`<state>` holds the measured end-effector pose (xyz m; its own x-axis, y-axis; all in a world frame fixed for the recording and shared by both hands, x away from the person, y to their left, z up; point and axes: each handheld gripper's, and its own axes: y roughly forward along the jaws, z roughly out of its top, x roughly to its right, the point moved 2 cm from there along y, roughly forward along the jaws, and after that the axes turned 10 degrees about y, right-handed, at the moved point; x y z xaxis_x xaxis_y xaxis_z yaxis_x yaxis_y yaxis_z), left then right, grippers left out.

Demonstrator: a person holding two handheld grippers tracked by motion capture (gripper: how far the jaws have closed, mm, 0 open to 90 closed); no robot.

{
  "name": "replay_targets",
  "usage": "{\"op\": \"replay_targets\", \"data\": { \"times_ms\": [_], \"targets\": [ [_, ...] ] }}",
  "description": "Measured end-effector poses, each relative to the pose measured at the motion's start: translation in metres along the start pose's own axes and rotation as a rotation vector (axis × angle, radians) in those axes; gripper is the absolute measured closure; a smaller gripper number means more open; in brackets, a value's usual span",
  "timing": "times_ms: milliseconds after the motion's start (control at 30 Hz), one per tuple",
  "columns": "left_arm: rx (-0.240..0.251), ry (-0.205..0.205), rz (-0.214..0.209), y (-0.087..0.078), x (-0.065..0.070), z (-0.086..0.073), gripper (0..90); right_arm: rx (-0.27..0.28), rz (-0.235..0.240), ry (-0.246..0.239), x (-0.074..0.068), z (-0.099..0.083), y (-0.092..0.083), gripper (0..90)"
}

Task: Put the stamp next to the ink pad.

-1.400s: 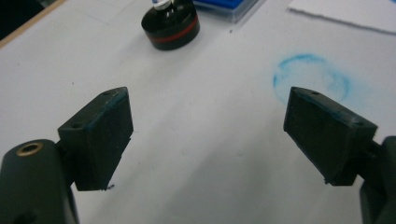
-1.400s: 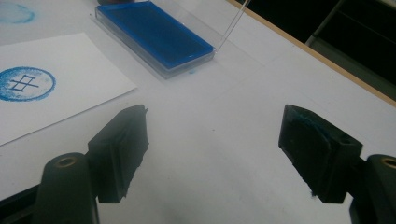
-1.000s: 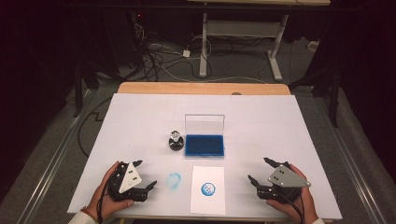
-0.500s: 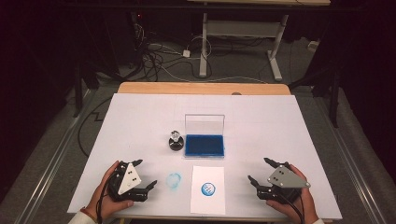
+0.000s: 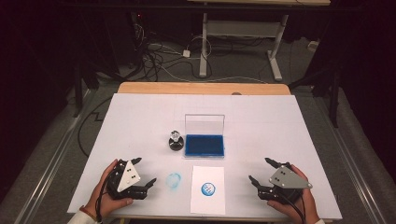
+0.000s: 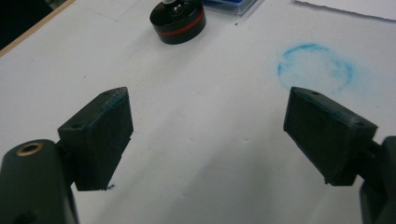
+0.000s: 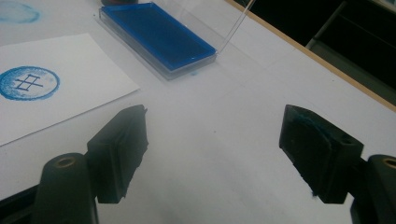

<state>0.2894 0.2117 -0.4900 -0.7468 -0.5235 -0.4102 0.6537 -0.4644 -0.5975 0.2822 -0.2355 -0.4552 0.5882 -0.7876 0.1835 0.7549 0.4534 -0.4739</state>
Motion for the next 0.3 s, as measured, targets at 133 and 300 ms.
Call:
{"op": "replay_targets", "data": {
  "times_ms": [133,300],
  "targets": [
    [-0.009,-0.003,-0.001,0.0011,-0.0007,-0.0009,15.5,-0.002,0.006,-0.001,0.0001,-0.0003,0.001,23.7],
    [-0.014,-0.02,0.003,0.0036,-0.0027,-0.0008,15.4,0.0,0.007,0.007,0.0011,-0.0002,0.0008,23.7]
  ]
}}
